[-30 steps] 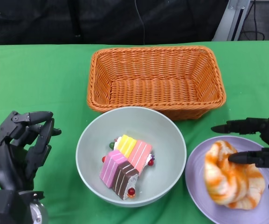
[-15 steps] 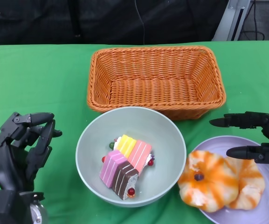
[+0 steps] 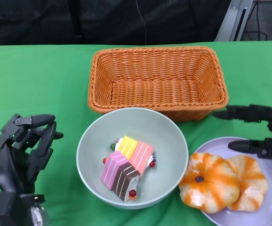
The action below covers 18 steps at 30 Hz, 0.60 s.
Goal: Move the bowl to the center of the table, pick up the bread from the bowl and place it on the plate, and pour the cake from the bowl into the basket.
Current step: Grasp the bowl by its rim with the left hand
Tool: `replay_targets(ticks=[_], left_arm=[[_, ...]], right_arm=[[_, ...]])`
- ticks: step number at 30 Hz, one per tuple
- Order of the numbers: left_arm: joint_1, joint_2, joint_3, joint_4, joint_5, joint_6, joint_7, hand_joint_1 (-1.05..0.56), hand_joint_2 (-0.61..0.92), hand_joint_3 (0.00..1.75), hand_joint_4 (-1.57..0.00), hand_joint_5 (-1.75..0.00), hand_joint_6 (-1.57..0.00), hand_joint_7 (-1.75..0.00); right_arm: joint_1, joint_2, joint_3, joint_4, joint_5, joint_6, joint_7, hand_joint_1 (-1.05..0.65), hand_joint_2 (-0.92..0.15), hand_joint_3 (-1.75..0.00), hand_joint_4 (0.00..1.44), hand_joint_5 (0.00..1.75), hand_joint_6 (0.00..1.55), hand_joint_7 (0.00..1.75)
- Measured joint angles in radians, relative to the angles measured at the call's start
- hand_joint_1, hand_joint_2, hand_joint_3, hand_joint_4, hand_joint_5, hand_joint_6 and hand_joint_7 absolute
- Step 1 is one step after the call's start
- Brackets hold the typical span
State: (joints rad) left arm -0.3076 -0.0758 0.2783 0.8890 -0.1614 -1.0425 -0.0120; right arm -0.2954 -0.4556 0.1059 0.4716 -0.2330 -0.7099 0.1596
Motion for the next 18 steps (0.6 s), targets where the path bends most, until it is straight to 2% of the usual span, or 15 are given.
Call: replay_targets(ticks=[7, 12, 15, 17, 18], left_arm=[[0.000, 0.001, -0.002, 0.001, 0.000, 0.000, -0.001, -0.21, 0.92, 0.22, -0.83, -1.29, -0.93, -0.86], [0.000, 0.020, -0.016, 0.000, 0.008, 0.006, -0.022, -0.24, 0.92, 0.23, -0.79, -1.26, -0.91, -0.84], [0.000, 0.044, -0.021, 0.000, 0.042, 0.006, -0.022, -0.27, 0.92, 0.23, -0.80, -1.19, -0.93, -0.75], [0.002, 0.055, -0.024, -0.003, 0.052, 0.006, -0.022, -0.28, 0.92, 0.22, -0.82, -1.08, -0.96, -0.63], [0.003, 0.060, -0.026, -0.006, 0.057, 0.006, -0.022, -0.27, 0.92, 0.20, -0.85, -1.01, -0.99, -0.53]], right_arm=[[0.010, 0.025, -0.044, -0.098, 0.081, 0.026, 0.011, -0.57, -0.92, -0.06, 0.78, 0.01, 0.70, 0.00], [0.024, 0.055, -0.090, -0.155, 0.136, 0.026, 0.010, -0.64, -0.92, -0.10, 0.81, 0.03, 0.70, 0.00], [0.033, 0.080, -0.110, -0.182, 0.182, 0.027, 0.010, -0.64, -0.92, -0.11, 0.80, 0.03, 0.68, 0.00], [0.035, 0.099, -0.125, -0.191, 0.205, 0.029, 0.010, -0.63, -0.92, -0.10, 0.82, 0.04, 0.69, 0.01], [0.037, 0.109, -0.129, -0.197, 0.219, 0.030, 0.010, -0.53, -0.91, -0.09, 0.88, 0.07, 0.75, 0.03]])
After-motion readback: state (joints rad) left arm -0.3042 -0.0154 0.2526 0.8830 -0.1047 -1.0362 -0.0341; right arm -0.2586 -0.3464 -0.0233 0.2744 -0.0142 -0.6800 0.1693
